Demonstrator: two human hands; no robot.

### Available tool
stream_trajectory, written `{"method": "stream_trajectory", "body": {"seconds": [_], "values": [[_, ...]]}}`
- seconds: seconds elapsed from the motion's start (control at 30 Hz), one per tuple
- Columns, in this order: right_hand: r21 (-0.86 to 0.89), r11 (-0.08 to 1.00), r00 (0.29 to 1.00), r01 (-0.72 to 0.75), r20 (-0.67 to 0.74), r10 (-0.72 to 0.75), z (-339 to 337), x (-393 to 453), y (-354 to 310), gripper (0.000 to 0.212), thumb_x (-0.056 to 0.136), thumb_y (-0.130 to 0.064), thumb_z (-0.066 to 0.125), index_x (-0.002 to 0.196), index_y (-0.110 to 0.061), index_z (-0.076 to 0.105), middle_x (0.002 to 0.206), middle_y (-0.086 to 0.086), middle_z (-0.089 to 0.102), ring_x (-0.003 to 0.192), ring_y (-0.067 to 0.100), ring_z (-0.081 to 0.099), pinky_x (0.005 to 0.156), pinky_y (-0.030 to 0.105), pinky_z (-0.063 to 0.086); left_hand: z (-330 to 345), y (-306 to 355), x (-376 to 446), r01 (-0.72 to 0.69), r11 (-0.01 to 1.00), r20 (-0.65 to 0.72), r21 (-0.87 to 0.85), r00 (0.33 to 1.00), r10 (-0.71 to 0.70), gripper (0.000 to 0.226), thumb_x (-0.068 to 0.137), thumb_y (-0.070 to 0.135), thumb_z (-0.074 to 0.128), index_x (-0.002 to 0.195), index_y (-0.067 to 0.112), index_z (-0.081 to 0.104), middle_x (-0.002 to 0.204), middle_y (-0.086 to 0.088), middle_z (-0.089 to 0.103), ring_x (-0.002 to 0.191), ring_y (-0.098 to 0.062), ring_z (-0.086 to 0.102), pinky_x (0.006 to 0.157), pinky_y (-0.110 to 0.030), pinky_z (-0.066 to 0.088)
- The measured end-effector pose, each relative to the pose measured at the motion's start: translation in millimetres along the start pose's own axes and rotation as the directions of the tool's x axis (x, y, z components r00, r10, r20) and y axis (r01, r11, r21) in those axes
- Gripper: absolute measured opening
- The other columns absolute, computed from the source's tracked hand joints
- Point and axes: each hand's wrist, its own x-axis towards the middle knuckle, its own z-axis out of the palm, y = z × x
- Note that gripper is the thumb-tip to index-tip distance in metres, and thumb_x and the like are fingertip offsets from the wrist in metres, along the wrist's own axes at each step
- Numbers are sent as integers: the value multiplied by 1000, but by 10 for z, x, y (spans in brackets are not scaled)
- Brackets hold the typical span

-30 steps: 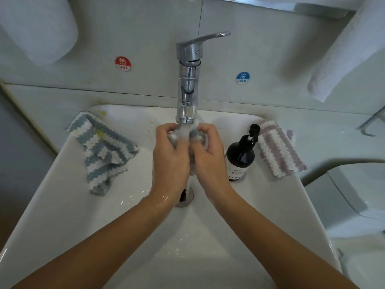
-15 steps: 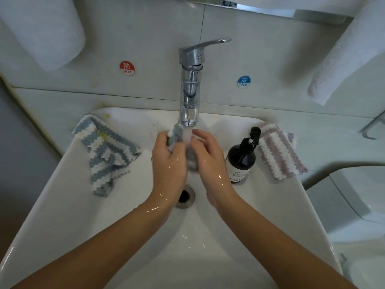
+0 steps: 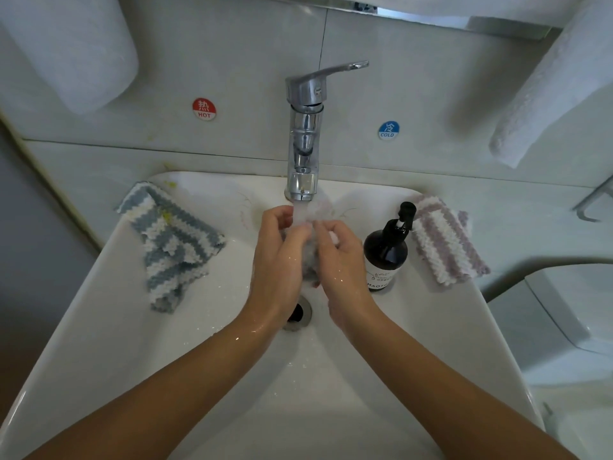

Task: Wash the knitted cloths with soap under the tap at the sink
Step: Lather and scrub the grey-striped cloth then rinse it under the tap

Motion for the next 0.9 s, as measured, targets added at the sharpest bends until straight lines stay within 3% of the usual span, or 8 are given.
{"method": "stream_trajectory", "body": {"seconds": [0.1, 0.23, 0.33, 0.43, 0.53, 0.63, 0.8, 0.9], "values": [[31, 994, 993, 104, -56, -102, -18, 15, -1, 14, 97, -22, 55, 83, -20, 59, 73, -6, 61, 62, 1, 59, 53, 21, 47, 41, -105, 54, 137, 976, -21, 167, 991, -135, 37, 96, 59, 34, 102, 29, 54, 88, 11, 64, 81, -7, 64, 69, -29, 52], [22, 990, 989, 136, -54, -135, 13, -21, 16, 17, 99, -28, 51, 84, -21, 56, 73, -6, 59, 62, 1, 58, 54, 22, 47, 54, -140, 18, 130, 958, -52, 257, 991, -120, 51, 87, 71, 30, 100, 30, 57, 79, 12, 65, 74, -2, 64, 75, -34, 54], [2, 996, 996, 87, -26, -87, 108, -69, 32, 29, 99, -42, 47, 77, -23, 52, 67, -8, 57, 65, 8, 57, 62, 29, 50, 62, -124, -5, 50, 968, -132, 246, 991, -18, 43, 96, 61, 35, 96, 27, 62, 82, 7, 68, 78, -6, 66, 75, -37, 57], [-1, 1000, 999, 30, -43, -30, 186, -65, 18, 39, 96, -44, 48, 72, -15, 55, 66, 1, 59, 69, 21, 61, 70, 42, 53, 59, -121, -2, 29, 981, -177, 193, 984, 6, 41, 100, 43, 42, 78, 17, 65, 68, -1, 67, 65, -11, 66, 60, -29, 54], [-48, 997, 996, 64, -61, -67, 195, -46, 22, 40, 97, -38, 47, 67, -11, 51, 63, 4, 53, 64, 21, 55, 66, 49, 51, 51, -119, 4, -3, 985, -179, 175, 983, 35, 44, 101, 34, 42, 68, 16, 64, 58, 0, 63, 56, -9, 62, 51, -22, 50], [-39, 991, 991, 126, -47, -128, 171, -68, 26, 39, 97, -35, 45, 61, -21, 45, 61, 3, 45, 62, 19, 47, 61, 48, 48, 32, -123, 14, -32, 982, -154, 188, 986, 61, 43, 103, 32, 38, 73, 14, 64, 64, -4, 65, 62, -15, 65, 58, -30, 53], [25, 994, 994, 104, 25, -105, 74, -73, -53, 31, 97, -44, 50, 87, -15, 51, 68, -3, 55, 62, 9, 55, 54, 25, 50, -9, -48, 12, -110, 981, -85, 160, 989, 125, 30, 103, 32, 38, 92, 12, 57, 77, 1, 63, 68, -10, 63, 54, -20, 53], [-13, 999, 993, 46, 105, -45, -5, 4, -75, 28, 95, -49, 48, 109, -25, 49, 89, -4, 62, 80, 11, 65, 61, 32, 60, -4, -12, 16, -110, 989, -70, 100, 991, 117, 19, 104, 28, 41, 112, 16, 53, 97, 4, 60, 79, 0, 61, 52, -10, 48]]}}
